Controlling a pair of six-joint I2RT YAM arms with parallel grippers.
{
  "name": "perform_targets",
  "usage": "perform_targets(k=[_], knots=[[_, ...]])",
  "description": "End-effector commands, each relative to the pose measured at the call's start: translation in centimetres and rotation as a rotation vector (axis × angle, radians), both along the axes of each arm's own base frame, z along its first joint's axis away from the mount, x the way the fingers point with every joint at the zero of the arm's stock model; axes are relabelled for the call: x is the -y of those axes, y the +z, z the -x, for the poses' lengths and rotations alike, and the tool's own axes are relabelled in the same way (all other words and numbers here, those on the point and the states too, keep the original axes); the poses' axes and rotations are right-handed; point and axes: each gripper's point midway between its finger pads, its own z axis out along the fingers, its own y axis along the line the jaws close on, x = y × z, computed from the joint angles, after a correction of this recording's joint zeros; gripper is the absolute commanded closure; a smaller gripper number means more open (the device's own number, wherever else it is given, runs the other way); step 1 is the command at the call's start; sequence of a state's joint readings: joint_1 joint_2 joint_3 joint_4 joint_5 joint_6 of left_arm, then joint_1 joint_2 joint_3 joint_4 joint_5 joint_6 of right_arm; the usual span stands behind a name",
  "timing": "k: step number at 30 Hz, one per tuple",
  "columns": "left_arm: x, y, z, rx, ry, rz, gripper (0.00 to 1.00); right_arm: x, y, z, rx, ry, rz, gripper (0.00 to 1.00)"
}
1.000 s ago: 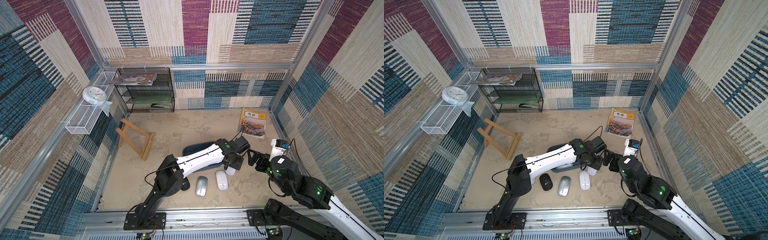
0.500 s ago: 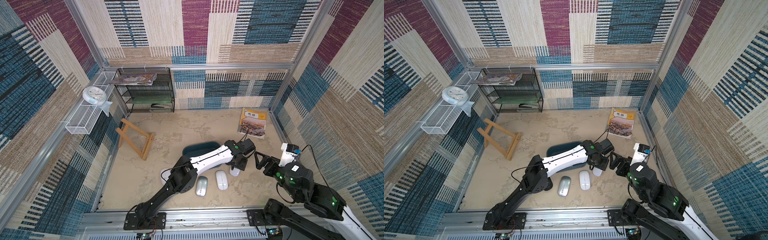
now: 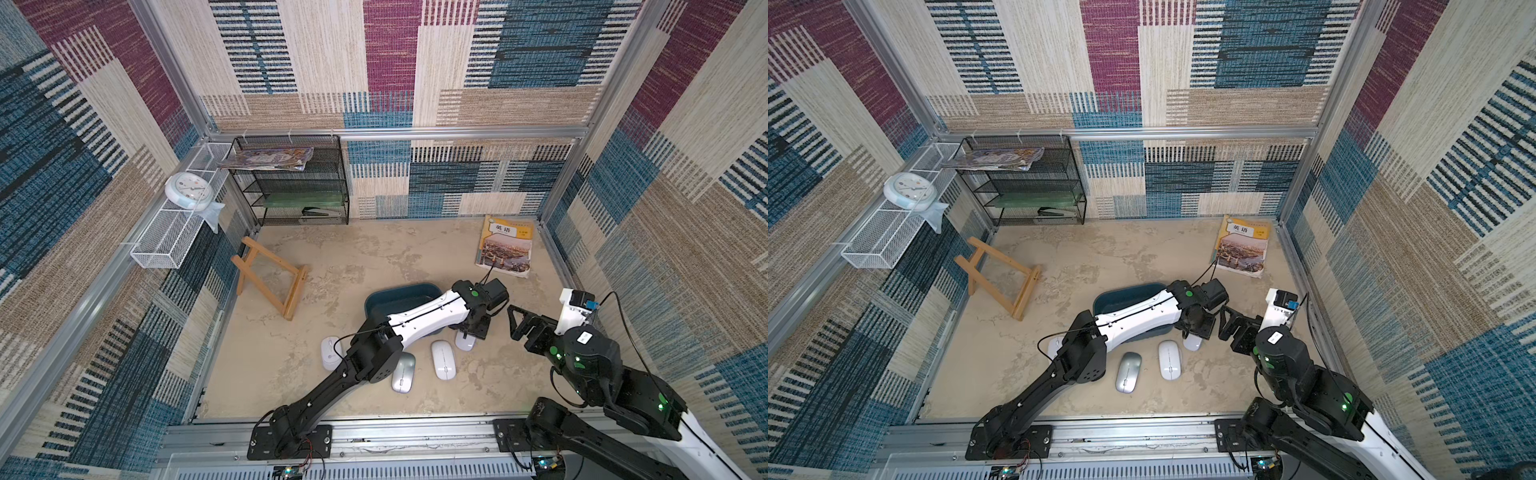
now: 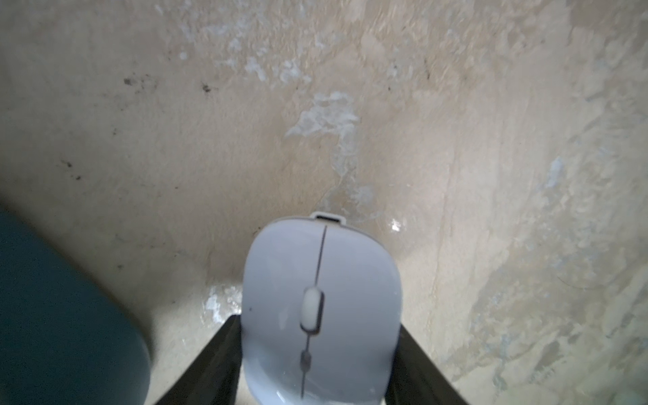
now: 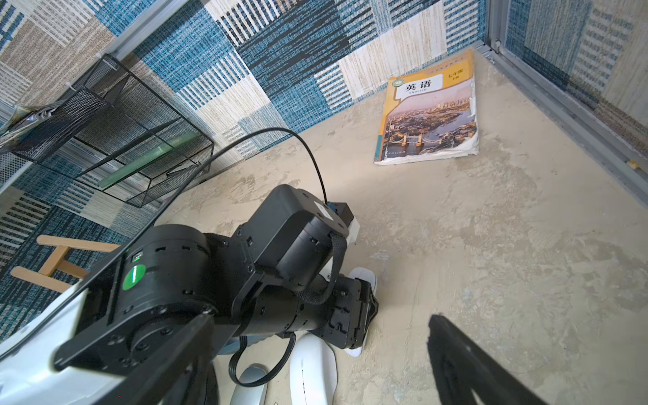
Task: Take out the mouse from the storage box
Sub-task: Place the mouse at the center of the board.
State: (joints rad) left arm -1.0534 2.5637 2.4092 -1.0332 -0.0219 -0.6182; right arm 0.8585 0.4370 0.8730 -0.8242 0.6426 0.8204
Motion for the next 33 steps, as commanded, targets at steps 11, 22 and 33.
perform_targets(k=[11,22,33], knots=[[0.1,6.2,-0.3,0.055,-0.018,0.090,0.20,0.6,0.4,-0.3,0.023,-0.032,0.023,0.02],[-9.7,14.1,-2.3,0.238,0.112,0.181,0.15,-1.0,-0.2,-1.2,-0.013,-0.006,0.059,0.02],[-30.2,17.9,-0.3,0.530,0.387,0.203,0.09,-6.8,-1.3,-4.7,-0.057,0.108,0.168,0.01]])
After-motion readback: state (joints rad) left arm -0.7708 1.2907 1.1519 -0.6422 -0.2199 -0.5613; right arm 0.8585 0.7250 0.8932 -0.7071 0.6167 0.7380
